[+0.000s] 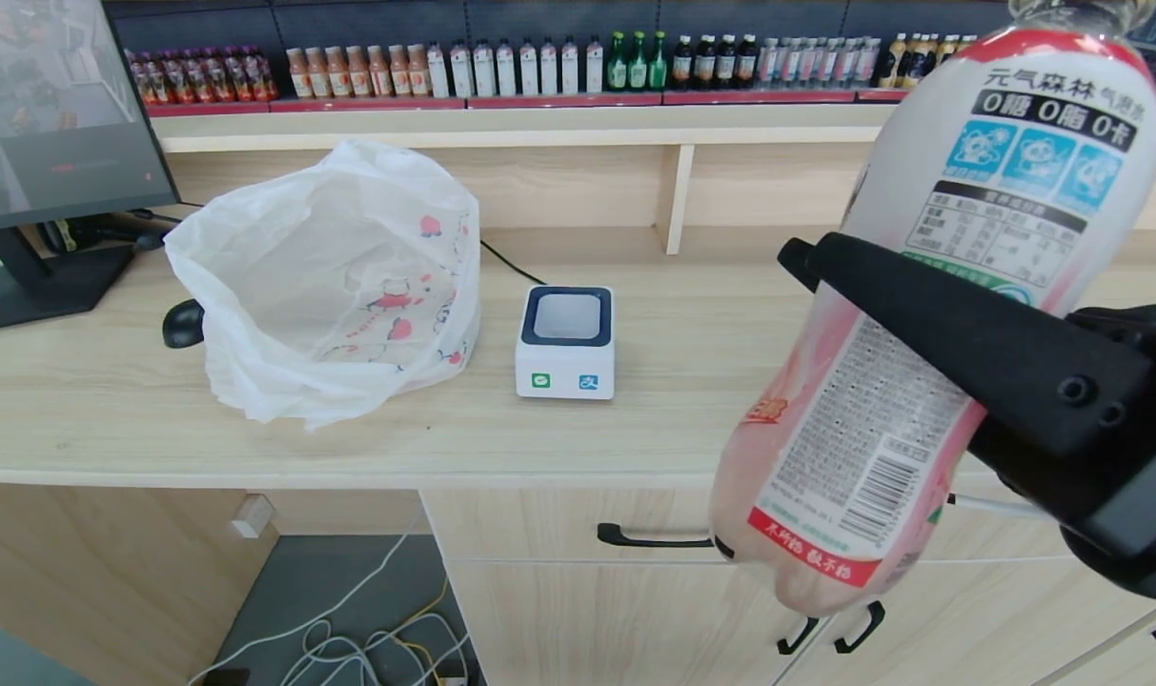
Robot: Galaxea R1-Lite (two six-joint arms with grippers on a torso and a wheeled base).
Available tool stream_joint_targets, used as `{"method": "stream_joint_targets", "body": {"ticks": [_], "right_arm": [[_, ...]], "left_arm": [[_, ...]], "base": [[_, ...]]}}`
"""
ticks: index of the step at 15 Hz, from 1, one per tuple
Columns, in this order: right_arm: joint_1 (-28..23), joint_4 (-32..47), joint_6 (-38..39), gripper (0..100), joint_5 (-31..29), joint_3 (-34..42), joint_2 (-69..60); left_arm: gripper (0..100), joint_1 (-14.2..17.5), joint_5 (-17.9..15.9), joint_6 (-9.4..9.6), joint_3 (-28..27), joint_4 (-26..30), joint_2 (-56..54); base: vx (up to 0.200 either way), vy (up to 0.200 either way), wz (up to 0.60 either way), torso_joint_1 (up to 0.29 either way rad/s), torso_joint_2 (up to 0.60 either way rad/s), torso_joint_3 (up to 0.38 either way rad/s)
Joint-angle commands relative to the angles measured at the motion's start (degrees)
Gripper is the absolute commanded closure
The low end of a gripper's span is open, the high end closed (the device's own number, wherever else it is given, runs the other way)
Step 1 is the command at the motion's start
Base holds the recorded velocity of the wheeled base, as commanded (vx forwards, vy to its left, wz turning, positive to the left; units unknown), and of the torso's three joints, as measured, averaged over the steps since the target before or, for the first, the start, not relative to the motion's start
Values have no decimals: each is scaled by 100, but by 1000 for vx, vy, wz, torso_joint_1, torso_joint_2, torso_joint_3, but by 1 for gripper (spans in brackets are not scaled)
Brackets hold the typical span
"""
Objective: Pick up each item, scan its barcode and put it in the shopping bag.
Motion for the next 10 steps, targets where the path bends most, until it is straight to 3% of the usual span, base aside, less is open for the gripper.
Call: {"method": "stream_joint_targets", "body": {"ticks": [1, 10], "right_arm": [[51, -118, 73, 100, 2, 28, 106], [218, -487, 213, 100, 2, -95, 440]], "left_arm": [[0, 0, 1, -2, 0, 1, -2], [0, 0, 1, -2, 0, 1, -2]], "base": [[0, 0, 0, 0, 0, 0], [0, 0, 0, 0, 0, 0]]}}
